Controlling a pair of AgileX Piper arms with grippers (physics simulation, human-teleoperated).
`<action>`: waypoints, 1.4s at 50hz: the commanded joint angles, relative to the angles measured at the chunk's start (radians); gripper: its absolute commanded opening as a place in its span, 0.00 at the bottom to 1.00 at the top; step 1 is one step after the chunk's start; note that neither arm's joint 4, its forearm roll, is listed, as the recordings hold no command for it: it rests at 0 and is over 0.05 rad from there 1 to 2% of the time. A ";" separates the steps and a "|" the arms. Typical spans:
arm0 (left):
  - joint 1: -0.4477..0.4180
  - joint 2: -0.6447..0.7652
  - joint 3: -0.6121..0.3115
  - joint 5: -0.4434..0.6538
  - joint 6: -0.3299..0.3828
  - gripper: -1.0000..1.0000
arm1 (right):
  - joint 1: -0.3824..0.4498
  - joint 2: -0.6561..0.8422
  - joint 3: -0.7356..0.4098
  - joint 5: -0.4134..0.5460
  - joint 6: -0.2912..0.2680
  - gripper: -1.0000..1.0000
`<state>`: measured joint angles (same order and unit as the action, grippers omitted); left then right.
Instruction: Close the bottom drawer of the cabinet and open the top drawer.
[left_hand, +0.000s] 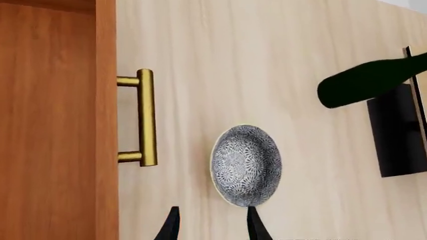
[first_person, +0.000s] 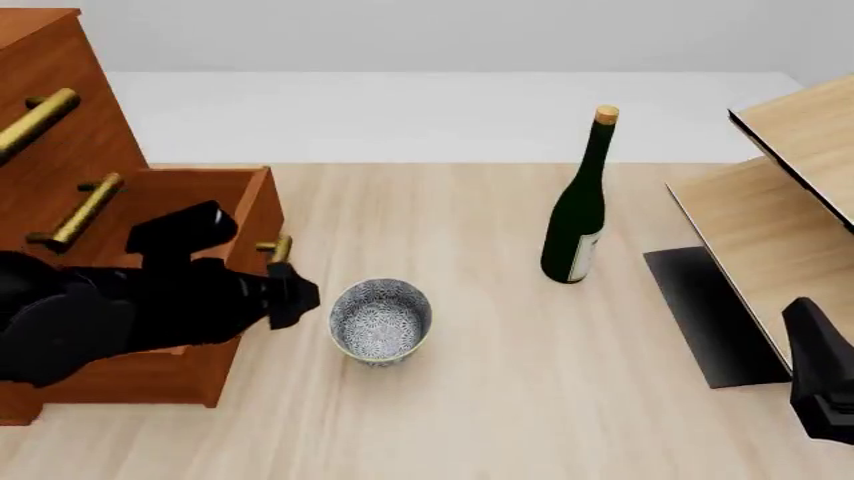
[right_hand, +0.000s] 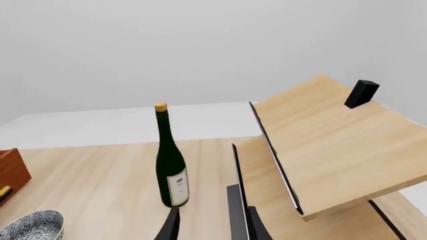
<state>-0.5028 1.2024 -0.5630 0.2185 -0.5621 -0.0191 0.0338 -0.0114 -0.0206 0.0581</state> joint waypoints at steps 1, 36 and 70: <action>-0.009 0.039 0.044 -0.037 -0.049 1.00 | -0.001 -0.001 -0.001 0.002 0.002 1.00; 0.399 0.135 0.084 -0.023 0.366 1.00 | 0.000 -0.005 -0.002 0.007 0.002 1.00; 0.678 0.046 0.152 -0.031 0.696 1.00 | 0.002 -0.009 -0.002 0.011 0.007 1.00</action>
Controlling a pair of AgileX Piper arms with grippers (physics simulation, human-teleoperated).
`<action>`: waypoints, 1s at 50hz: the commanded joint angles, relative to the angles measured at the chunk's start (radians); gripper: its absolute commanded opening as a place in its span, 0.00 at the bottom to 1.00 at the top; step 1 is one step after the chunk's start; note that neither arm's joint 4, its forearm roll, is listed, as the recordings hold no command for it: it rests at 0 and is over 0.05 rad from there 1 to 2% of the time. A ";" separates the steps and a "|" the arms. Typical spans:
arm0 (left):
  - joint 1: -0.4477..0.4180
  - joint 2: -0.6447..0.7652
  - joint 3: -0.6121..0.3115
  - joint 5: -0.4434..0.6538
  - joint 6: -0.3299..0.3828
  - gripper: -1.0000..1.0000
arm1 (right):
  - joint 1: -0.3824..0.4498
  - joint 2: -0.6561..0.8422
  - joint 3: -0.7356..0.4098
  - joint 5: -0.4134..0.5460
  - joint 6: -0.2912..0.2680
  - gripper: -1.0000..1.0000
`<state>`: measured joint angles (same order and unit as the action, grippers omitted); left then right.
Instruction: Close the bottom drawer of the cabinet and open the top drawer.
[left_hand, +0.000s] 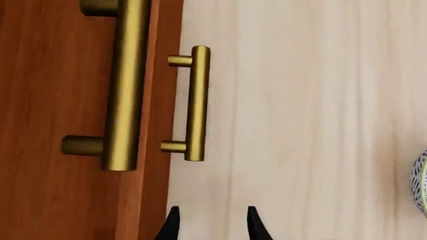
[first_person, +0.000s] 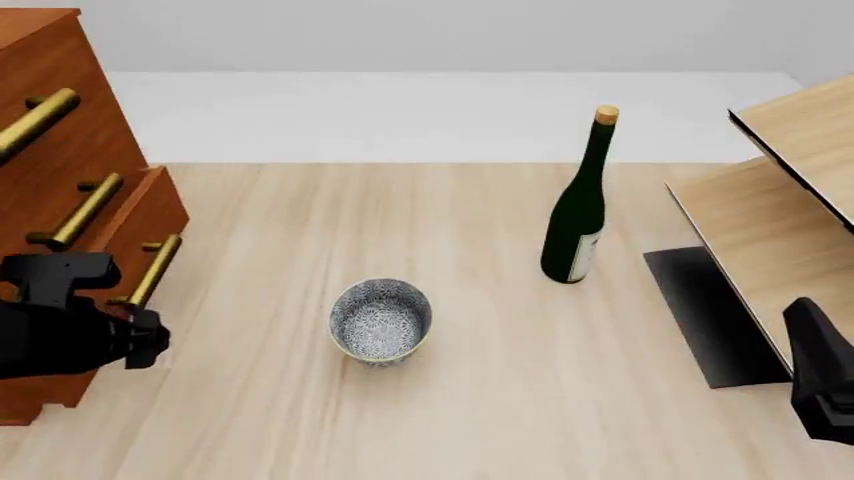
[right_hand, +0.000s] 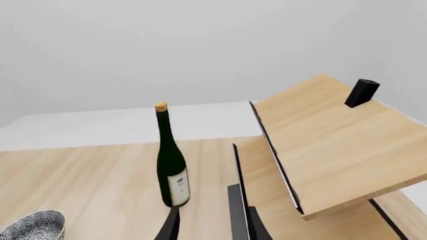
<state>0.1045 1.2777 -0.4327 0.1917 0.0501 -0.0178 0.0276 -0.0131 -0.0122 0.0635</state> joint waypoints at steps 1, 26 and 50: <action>0.097 -0.033 0.031 -0.007 0.110 1.00 | 0.000 -0.002 0.000 0.002 0.001 1.00; 0.183 -0.122 0.065 -0.005 0.239 1.00 | -0.002 -0.007 -0.001 0.008 0.007 1.00; 0.041 -0.101 -0.022 0.041 0.125 1.00 | -0.015 -0.007 -0.002 0.002 0.000 1.00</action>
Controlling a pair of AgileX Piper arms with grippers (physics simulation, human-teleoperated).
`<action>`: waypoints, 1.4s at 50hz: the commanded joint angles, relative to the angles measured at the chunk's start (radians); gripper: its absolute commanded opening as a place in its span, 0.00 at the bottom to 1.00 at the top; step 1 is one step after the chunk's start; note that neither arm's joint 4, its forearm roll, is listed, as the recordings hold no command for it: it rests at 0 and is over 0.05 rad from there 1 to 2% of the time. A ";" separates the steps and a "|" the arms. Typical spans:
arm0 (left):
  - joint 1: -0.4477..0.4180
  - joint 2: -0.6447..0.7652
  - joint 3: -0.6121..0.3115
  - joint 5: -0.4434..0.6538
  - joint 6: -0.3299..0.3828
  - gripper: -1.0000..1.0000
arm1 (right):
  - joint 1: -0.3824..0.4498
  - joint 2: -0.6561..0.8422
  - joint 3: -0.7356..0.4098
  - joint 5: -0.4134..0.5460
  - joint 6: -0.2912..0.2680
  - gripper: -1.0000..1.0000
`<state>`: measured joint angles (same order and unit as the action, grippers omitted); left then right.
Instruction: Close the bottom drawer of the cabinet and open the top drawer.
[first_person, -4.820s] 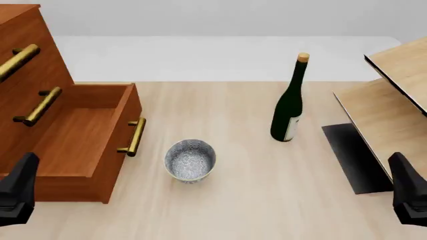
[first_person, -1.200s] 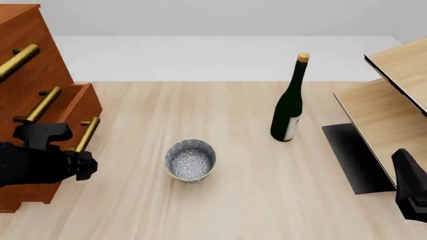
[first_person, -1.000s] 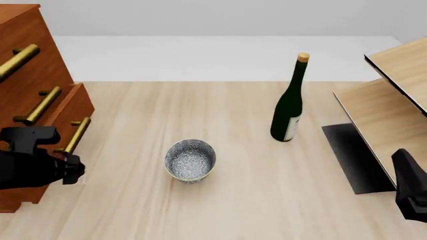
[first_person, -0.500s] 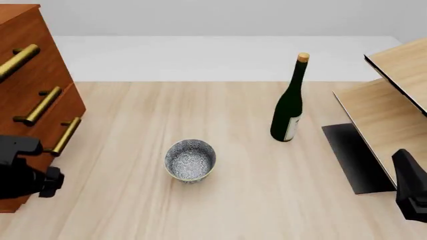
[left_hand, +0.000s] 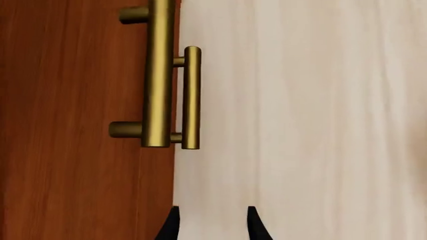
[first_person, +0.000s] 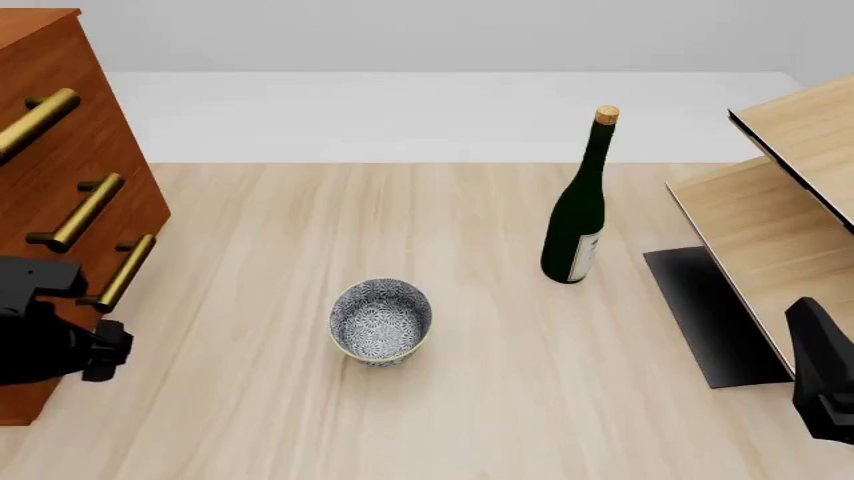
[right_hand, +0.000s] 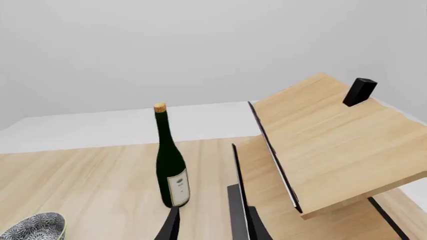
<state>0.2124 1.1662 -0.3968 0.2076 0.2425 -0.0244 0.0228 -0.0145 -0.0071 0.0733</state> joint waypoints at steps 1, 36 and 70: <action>-0.067 0.011 -0.058 0.026 -0.067 1.00 | -0.005 0.000 0.000 -0.004 -0.007 1.00; -0.450 0.062 -0.311 0.117 -0.347 1.00 | -0.009 0.000 -0.002 -0.005 -0.016 1.00; -0.597 -0.089 -0.294 -0.061 0.250 1.00 | -0.012 0.001 -0.001 -0.006 -0.016 1.00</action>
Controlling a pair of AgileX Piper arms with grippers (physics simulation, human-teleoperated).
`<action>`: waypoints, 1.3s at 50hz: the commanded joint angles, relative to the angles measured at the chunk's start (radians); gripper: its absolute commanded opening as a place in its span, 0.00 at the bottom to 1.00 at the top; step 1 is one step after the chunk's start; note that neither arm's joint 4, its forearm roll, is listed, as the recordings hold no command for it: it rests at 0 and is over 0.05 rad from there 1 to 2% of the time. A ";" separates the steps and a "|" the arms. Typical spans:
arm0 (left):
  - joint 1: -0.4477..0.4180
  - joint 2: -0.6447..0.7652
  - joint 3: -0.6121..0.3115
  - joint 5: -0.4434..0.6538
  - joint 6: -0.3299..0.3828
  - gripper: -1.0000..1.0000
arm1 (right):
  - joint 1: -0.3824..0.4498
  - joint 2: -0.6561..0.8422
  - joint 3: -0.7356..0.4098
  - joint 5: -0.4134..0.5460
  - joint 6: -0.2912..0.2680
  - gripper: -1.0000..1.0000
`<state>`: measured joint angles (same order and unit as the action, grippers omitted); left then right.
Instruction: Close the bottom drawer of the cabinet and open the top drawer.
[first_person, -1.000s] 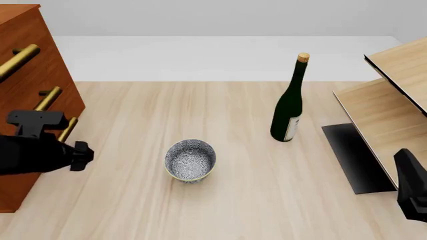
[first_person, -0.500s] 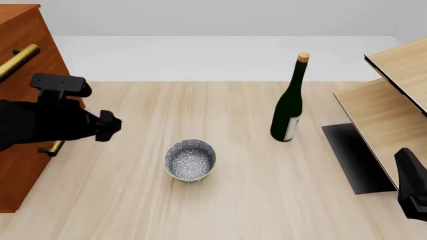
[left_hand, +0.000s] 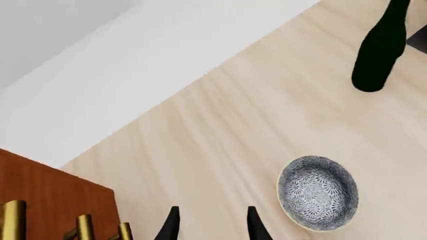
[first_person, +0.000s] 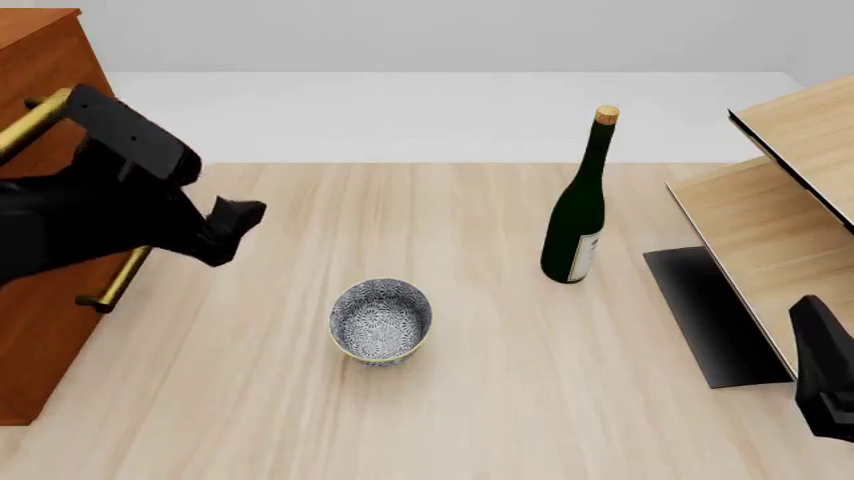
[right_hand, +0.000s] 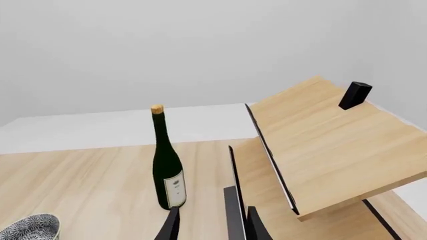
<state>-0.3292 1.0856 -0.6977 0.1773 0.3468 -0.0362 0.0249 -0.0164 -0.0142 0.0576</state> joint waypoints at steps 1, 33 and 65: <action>-0.080 -0.006 -0.001 -0.031 0.155 1.00 | 0.000 0.000 0.001 0.000 -0.001 1.00; 0.206 -0.169 0.098 0.095 0.736 1.00 | 0.005 -0.001 0.001 0.002 0.003 1.00; 0.460 -0.230 0.109 -0.073 1.067 1.00 | 0.007 -0.006 -0.001 0.008 0.011 1.00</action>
<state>0.0472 0.8669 -0.5862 0.1498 1.3289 -0.0294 0.0202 -0.0169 -0.0073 0.0674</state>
